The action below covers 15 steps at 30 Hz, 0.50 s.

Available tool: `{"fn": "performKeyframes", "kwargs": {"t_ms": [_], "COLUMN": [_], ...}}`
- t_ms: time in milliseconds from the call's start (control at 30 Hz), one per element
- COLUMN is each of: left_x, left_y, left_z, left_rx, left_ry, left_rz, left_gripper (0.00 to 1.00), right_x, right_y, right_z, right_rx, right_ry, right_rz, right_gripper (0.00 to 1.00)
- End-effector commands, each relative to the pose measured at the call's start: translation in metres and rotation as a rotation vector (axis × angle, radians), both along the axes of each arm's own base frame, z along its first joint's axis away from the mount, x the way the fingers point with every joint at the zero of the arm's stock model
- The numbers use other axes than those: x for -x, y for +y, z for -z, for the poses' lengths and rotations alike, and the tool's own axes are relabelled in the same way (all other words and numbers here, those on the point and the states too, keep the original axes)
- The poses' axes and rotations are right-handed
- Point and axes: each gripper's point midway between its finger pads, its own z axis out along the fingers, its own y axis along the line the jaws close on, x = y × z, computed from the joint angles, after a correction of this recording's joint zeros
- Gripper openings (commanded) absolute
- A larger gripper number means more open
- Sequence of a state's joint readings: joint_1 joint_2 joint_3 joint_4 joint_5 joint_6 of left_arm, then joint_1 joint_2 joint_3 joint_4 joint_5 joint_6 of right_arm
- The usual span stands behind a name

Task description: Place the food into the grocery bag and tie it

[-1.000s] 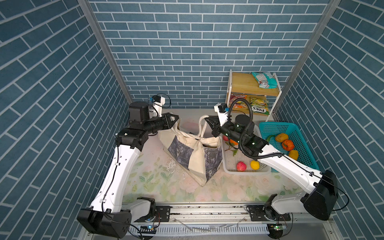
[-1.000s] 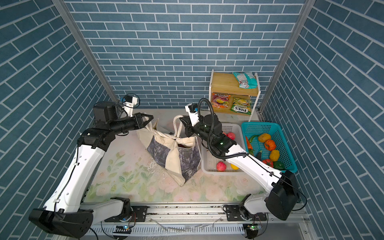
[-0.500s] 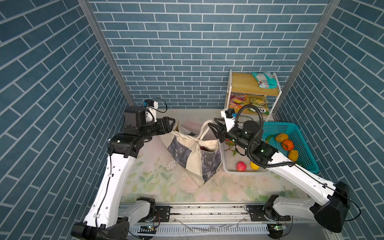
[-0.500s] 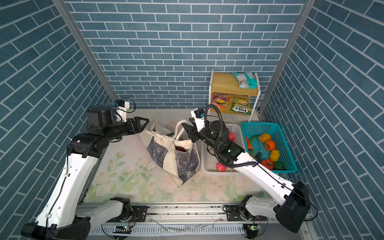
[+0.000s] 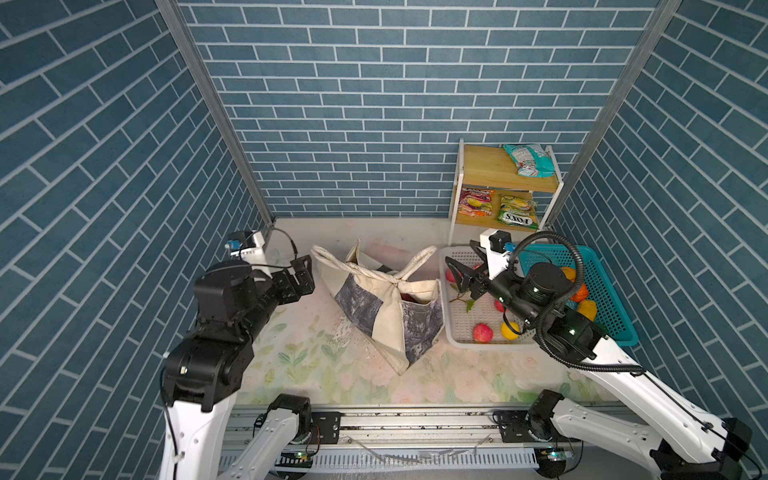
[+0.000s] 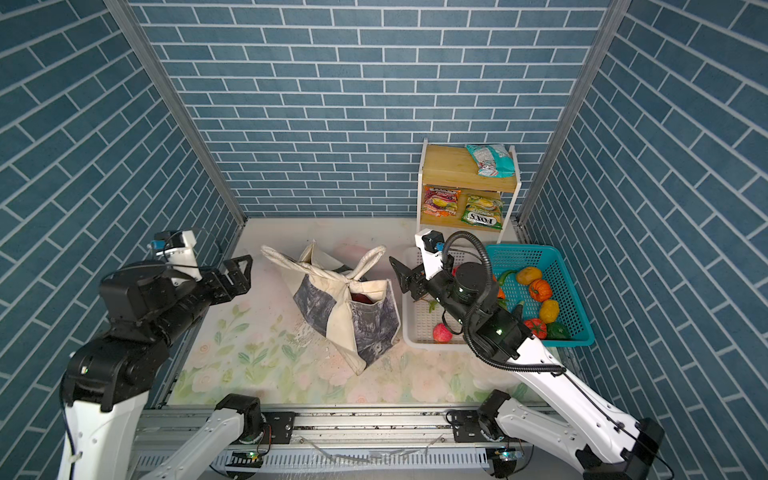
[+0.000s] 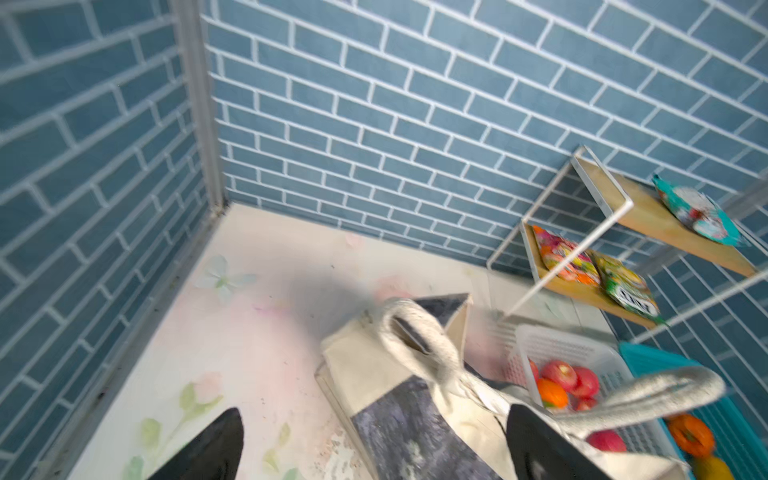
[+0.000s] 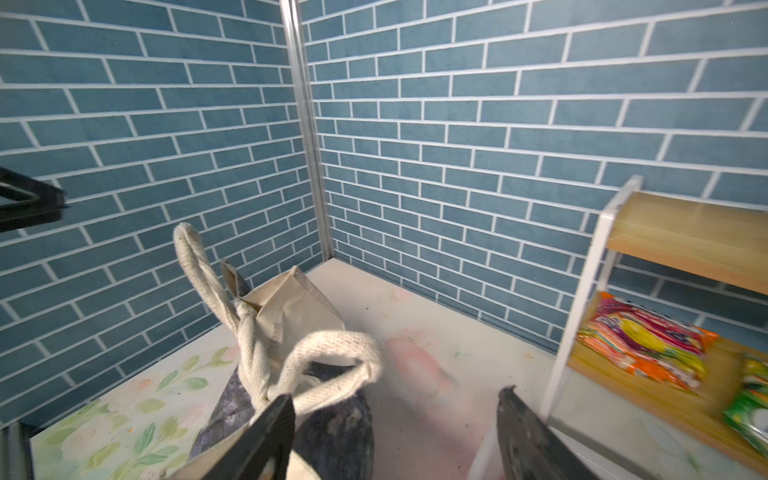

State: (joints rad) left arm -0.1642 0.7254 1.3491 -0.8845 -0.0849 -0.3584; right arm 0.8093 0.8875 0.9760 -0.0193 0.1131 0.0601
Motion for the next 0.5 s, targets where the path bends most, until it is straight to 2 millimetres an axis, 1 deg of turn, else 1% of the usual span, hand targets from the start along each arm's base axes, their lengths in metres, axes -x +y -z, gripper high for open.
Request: {"fn": "performKeyframes", "kwargs": {"t_ms": [0, 100, 167, 267, 367, 467], "left_x": [0.015, 0.021, 0.019, 0.012, 0.004, -0.003], "left_y": [0.044, 0.062, 0.070, 0.075, 0.078, 0.079], "left_z": [0.022, 0.039, 0.053, 0.078, 0.108, 0.140], "left_rx": [-0.093, -0.127, -0.138, -0.149, -0.155, -0.140], "left_ry": [0.010, 0.010, 0.023, 0.048, 0.097, 0.159], "left_rz": [-0.229, -0.333, -0.385, -0.431, -0.461, -0.482], "left_gripper": [1.00, 1.00, 1.00, 1.00, 1.00, 1.00], "right_x": [-0.013, -0.026, -0.034, -0.043, -0.052, -0.058], "right_y": [-0.042, -0.078, -0.105, -0.137, -0.162, -0.183], "right_z": [0.038, 0.073, 0.097, 0.128, 0.153, 0.165], "right_rx": [0.164, 0.217, 0.206, 0.203, 0.196, 0.164], "right_ry": [0.044, 0.134, 0.206, 0.273, 0.323, 0.305], "right_rz": [0.198, 0.322, 0.403, 0.518, 0.607, 0.680], "right_gripper": [0.80, 0.80, 0.79, 0.79, 0.79, 0.79]}}
